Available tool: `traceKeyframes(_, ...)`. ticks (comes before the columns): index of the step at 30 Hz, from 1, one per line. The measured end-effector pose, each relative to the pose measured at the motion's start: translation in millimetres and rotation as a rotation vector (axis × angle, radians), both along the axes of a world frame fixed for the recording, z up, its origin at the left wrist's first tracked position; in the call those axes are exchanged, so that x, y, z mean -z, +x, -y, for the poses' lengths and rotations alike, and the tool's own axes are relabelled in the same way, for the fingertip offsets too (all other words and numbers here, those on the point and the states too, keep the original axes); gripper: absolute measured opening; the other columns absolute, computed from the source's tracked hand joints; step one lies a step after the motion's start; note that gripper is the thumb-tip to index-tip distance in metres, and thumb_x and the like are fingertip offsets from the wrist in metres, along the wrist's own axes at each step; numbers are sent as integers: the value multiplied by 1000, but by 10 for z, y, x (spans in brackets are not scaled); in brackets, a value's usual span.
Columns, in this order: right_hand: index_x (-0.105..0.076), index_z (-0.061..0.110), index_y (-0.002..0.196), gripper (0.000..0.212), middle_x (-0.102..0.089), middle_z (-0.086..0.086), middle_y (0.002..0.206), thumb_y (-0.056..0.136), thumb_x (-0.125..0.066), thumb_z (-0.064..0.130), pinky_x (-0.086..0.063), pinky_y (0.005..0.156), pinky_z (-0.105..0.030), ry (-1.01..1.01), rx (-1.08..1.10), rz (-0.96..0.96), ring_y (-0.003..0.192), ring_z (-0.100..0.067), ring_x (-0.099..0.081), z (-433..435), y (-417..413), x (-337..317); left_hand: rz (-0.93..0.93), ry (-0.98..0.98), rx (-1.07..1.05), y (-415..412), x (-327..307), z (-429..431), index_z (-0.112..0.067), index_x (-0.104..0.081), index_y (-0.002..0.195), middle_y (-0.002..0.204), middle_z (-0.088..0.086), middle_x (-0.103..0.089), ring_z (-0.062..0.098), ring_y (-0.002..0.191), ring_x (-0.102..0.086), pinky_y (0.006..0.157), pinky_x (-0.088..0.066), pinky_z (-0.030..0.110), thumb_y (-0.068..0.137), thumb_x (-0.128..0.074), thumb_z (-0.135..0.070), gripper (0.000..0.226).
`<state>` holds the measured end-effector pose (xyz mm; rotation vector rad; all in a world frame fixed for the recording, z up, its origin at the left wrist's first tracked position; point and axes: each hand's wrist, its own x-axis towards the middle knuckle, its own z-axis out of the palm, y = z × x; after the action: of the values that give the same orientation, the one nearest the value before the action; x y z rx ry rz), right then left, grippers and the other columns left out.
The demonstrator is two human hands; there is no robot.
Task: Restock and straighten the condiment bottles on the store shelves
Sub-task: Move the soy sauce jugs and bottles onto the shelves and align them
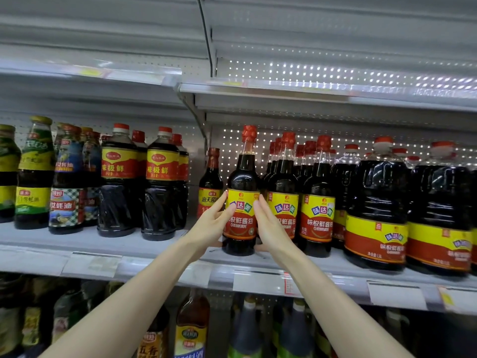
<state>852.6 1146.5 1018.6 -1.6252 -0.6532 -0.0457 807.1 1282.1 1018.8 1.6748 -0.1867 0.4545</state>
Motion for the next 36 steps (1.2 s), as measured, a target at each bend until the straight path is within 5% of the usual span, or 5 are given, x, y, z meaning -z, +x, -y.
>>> traceKeyframes(20, -8, 36, 154, 56, -20, 5, 159, 102, -24, 50, -32, 111, -47, 9, 24, -29, 143, -19, -28, -43, 165, -21, -17, -26, -3, 186, -5, 45, -34, -14, 152, 139, -3, -45, 10, 110, -44, 92, -40, 33, 101, -40, -36, 58)
traceKeyframes(36, -7, 36, 154, 56, -17, 6, 160, 102, -24, 51, -33, 110, -47, -3, 45, -11, 143, -19, -26, -50, 210, -13, -13, -27, 14, 260, 12, 17, -34, -13, 152, 132, -8, -43, 8, 111, -43, 91, -40, 32, 102, -39, -36, 57)
